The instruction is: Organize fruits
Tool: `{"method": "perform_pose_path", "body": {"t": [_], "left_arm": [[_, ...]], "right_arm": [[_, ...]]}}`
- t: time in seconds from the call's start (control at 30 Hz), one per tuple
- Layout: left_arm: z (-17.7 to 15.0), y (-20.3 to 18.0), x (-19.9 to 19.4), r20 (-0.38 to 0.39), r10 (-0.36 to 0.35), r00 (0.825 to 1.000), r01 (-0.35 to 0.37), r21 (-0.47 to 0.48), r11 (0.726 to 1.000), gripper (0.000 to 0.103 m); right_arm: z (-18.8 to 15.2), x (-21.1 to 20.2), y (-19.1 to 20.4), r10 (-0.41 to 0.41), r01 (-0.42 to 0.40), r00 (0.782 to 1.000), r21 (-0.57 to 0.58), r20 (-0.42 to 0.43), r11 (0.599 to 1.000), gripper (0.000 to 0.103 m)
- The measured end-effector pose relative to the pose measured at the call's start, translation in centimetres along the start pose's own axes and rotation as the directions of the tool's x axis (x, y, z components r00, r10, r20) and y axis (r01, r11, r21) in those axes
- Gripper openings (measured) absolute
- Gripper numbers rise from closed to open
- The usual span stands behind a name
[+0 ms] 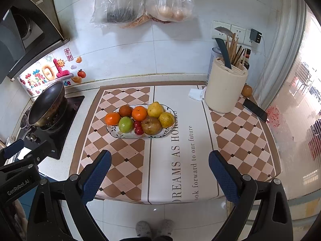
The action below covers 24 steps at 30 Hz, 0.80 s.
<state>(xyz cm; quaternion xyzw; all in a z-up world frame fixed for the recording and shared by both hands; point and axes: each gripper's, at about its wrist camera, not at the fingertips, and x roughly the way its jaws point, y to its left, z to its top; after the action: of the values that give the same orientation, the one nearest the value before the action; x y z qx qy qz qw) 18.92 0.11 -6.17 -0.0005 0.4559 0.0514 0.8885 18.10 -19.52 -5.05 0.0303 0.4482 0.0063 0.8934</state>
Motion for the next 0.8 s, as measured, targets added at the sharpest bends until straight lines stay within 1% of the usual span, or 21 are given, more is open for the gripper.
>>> {"method": "perform_pose_path", "body": {"t": [0.47,0.5,0.57,0.8], "left_arm": [[-0.01,0.19,-0.09,0.002,0.000,1.000,0.000,-0.002,1.000,0.095],[0.08,0.12,-0.05,-0.002,0.000,1.000,0.000,0.002,1.000,0.095],[0.26,0.03,-0.02,-0.007,0.004,1.000,-0.004,0.006,1.000,0.102],[0.10,0.24,0.08,-0.014,0.007,1.000,-0.007,-0.002,1.000,0.102]], "right_arm": [[0.04,-0.34,-0.07,-0.003,0.003,1.000,-0.003,0.008,1.000,0.099],[0.05,-0.34,-0.08,-0.003,0.003,1.000,-0.002,0.007,1.000,0.099],[0.07,-0.33,-0.09,-0.001,0.001,1.000,-0.003,0.006,1.000,0.099],[0.02,-0.58,-0.12,-0.003,0.003,1.000,-0.001,0.003,1.000,0.100]]}}
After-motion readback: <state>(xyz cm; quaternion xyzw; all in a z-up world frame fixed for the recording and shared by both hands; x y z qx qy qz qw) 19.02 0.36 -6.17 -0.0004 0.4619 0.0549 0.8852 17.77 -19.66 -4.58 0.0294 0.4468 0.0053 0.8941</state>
